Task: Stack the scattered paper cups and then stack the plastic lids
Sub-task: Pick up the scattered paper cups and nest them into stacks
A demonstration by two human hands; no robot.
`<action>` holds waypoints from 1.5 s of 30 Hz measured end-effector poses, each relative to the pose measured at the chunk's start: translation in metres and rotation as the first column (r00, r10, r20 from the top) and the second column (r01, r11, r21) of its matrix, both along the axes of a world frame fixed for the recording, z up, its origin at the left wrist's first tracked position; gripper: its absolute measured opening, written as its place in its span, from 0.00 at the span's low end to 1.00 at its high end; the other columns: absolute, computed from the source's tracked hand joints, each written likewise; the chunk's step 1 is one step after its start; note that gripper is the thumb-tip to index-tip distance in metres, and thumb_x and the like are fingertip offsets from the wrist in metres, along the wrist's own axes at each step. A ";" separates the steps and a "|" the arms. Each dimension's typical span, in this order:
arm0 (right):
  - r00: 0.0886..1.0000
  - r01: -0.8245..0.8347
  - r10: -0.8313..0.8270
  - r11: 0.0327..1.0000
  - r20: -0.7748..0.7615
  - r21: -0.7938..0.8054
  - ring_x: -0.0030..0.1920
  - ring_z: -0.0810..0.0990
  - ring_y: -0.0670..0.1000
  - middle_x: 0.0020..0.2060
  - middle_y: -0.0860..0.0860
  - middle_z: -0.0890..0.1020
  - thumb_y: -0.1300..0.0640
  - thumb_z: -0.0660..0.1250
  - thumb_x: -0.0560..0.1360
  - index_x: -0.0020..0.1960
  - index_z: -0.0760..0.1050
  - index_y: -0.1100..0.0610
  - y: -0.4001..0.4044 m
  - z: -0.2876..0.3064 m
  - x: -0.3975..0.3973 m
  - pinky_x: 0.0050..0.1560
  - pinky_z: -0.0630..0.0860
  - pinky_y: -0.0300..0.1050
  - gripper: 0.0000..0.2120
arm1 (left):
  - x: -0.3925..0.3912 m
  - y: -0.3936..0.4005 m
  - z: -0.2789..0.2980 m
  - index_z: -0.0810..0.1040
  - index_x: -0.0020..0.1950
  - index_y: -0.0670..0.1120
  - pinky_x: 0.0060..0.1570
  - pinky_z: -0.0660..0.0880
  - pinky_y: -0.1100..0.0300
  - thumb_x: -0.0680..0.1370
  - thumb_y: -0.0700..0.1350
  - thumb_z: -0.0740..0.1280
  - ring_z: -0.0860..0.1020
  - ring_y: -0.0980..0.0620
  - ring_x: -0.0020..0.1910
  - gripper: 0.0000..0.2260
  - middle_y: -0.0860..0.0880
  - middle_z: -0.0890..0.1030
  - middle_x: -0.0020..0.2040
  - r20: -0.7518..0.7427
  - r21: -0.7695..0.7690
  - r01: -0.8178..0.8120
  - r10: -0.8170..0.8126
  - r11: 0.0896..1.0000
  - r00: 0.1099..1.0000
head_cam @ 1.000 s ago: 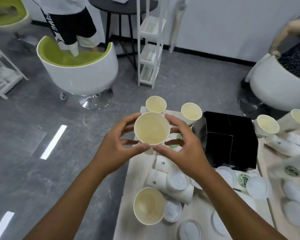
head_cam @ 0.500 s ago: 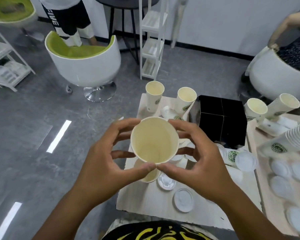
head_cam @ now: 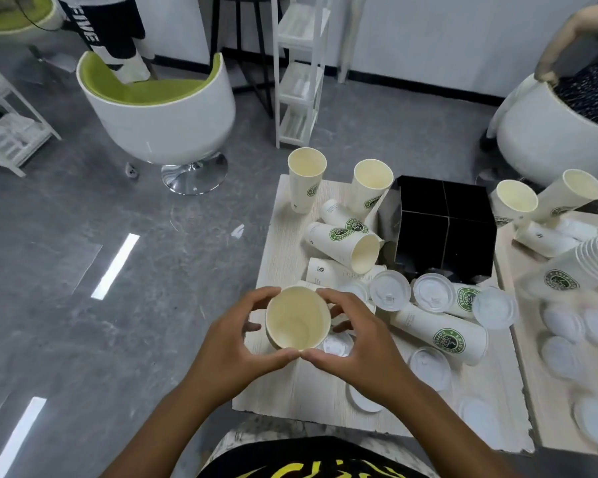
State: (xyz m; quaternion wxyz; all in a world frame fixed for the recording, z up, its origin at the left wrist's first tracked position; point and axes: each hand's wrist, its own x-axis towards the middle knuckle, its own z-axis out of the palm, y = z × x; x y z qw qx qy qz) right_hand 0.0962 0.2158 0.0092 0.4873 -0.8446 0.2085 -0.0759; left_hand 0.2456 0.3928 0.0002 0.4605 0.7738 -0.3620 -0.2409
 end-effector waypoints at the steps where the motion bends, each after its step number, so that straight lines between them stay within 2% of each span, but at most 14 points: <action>1: 1.000 -0.008 0.007 1.000 -0.025 -0.013 0.63 0.75 0.44 0.63 0.33 0.73 0.40 0.81 0.67 0.71 0.68 0.39 0.000 -0.010 -0.001 0.56 0.75 0.35 0.37 | 0.000 0.001 -0.010 0.70 0.69 0.67 0.58 0.79 0.63 0.65 0.59 0.83 0.76 0.64 0.66 0.37 0.71 0.75 0.66 0.009 0.024 0.009 -0.009 1.000 1.000; 5: 0.998 -0.018 0.016 0.999 -0.063 -0.028 0.65 0.72 0.44 0.65 0.34 0.71 0.41 0.80 0.68 0.73 0.68 0.42 0.001 -0.040 -0.003 0.56 0.73 0.35 0.37 | -0.002 0.002 -0.039 0.69 0.71 0.65 0.58 0.80 0.60 0.66 0.58 0.83 0.74 0.61 0.68 0.37 0.68 0.73 0.69 0.005 0.056 0.013 -0.014 0.998 1.000; 7: 0.999 0.004 -0.005 1.000 -0.050 -0.020 0.65 0.73 0.45 0.66 0.36 0.71 0.42 0.80 0.69 0.73 0.68 0.42 0.001 -0.047 -0.002 0.55 0.74 0.35 0.37 | -0.002 0.001 -0.044 0.70 0.72 0.63 0.57 0.80 0.62 0.67 0.58 0.83 0.73 0.61 0.69 0.38 0.68 0.72 0.71 0.012 0.042 0.009 -0.009 0.999 1.000; 10: 0.999 0.032 -0.031 0.999 -0.041 0.009 0.64 0.74 0.46 0.65 0.35 0.70 0.42 0.80 0.69 0.73 0.68 0.40 0.000 -0.053 -0.001 0.53 0.75 0.36 0.37 | 0.000 -0.003 -0.046 0.69 0.70 0.66 0.54 0.80 0.66 0.67 0.57 0.83 0.74 0.64 0.66 0.37 0.70 0.72 0.68 -0.003 0.038 0.000 0.000 0.999 1.000; 17: 0.999 0.009 -0.009 1.000 -0.032 0.004 0.67 0.73 0.46 0.66 0.34 0.68 0.38 0.76 0.71 0.75 0.64 0.37 -0.004 -0.054 -0.005 0.58 0.74 0.34 0.36 | 0.009 -0.003 -0.043 0.69 0.71 0.65 0.55 0.79 0.64 0.66 0.58 0.83 0.74 0.64 0.67 0.37 0.70 0.72 0.68 0.033 0.047 0.046 -0.047 0.998 0.998; 22: 0.974 0.219 -0.220 0.976 0.053 0.020 0.63 0.75 0.46 0.64 0.36 0.72 0.47 0.77 0.73 0.72 0.69 0.39 -0.036 -0.043 -0.018 0.54 0.77 0.38 0.31 | 0.033 -0.018 -0.019 0.71 0.73 0.62 0.60 0.75 0.64 0.70 0.59 0.77 0.74 0.61 0.69 0.33 0.65 0.74 0.68 0.077 0.005 0.051 -0.051 0.999 0.996; 24: 0.951 0.306 -0.305 0.952 0.057 -0.005 0.62 0.76 0.46 0.64 0.37 0.72 0.50 0.79 0.72 0.72 0.70 0.40 -0.056 -0.041 -0.020 0.52 0.77 0.40 0.32 | 0.048 -0.036 -0.009 0.71 0.73 0.60 0.61 0.73 0.66 0.71 0.59 0.77 0.73 0.61 0.69 0.32 0.66 0.73 0.69 0.122 0.001 0.094 -0.093 0.996 0.988; 27: 0.924 0.382 -0.381 0.923 0.027 -0.042 0.61 0.75 0.44 0.65 0.41 0.72 0.51 0.80 0.71 0.71 0.70 0.40 -0.083 -0.041 -0.018 0.52 0.75 0.38 0.34 | 0.071 -0.076 -0.005 0.70 0.73 0.62 0.59 0.71 0.71 0.71 0.53 0.80 0.71 0.65 0.69 0.33 0.73 0.70 0.68 0.182 0.033 0.189 -0.192 0.981 0.964; 30: 0.911 0.412 -0.413 0.909 -0.010 -0.063 0.62 0.74 0.45 0.64 0.42 0.72 0.50 0.81 0.69 0.71 0.68 0.40 -0.106 -0.046 -0.006 0.59 0.73 0.41 0.36 | 0.087 -0.126 -0.012 0.69 0.73 0.62 0.62 0.72 0.64 0.71 0.50 0.81 0.69 0.70 0.67 0.35 0.74 0.68 0.68 0.226 0.092 0.314 -0.327 0.945 0.918; 33: 0.907 0.401 -0.413 0.906 -0.075 -0.139 0.67 0.71 0.50 0.65 0.45 0.71 0.49 0.82 0.68 0.74 0.68 0.47 -0.124 -0.058 0.009 0.69 0.71 0.47 0.39 | 0.098 -0.174 -0.028 0.68 0.74 0.60 0.67 0.73 0.53 0.70 0.51 0.81 0.70 0.60 0.70 0.36 0.65 0.71 0.71 0.285 0.172 0.434 -0.466 0.884 0.838; 36: 0.908 0.349 -0.380 0.919 -0.175 -0.184 0.71 0.64 0.52 0.72 0.46 0.67 0.45 0.80 0.69 0.79 0.62 0.48 -0.131 -0.067 0.027 0.70 0.68 0.49 0.45 | 0.105 -0.210 -0.049 0.67 0.75 0.59 0.70 0.72 0.49 0.69 0.50 0.82 0.71 0.52 0.72 0.39 0.58 0.72 0.74 0.317 0.250 0.510 -0.567 0.823 0.760; 40: 0.896 0.289 -0.354 0.924 -0.269 -0.252 0.70 0.61 0.55 0.76 0.47 0.62 0.42 0.79 0.69 0.82 0.54 0.48 -0.135 -0.080 0.047 0.66 0.67 0.49 0.51 | 0.114 -0.234 -0.076 0.66 0.76 0.59 0.68 0.72 0.50 0.66 0.50 0.82 0.71 0.51 0.71 0.42 0.58 0.73 0.74 0.280 0.294 0.560 -0.630 0.775 0.725; 45: 0.882 0.277 -0.392 0.881 -0.263 -0.383 0.65 0.66 0.59 0.72 0.54 0.69 0.42 0.79 0.68 0.82 0.57 0.54 -0.136 -0.094 0.062 0.66 0.68 0.54 0.51 | 0.117 -0.237 -0.085 0.68 0.75 0.60 0.67 0.72 0.52 0.67 0.50 0.83 0.72 0.52 0.69 0.40 0.59 0.74 0.72 0.251 0.276 0.561 -0.622 0.780 0.742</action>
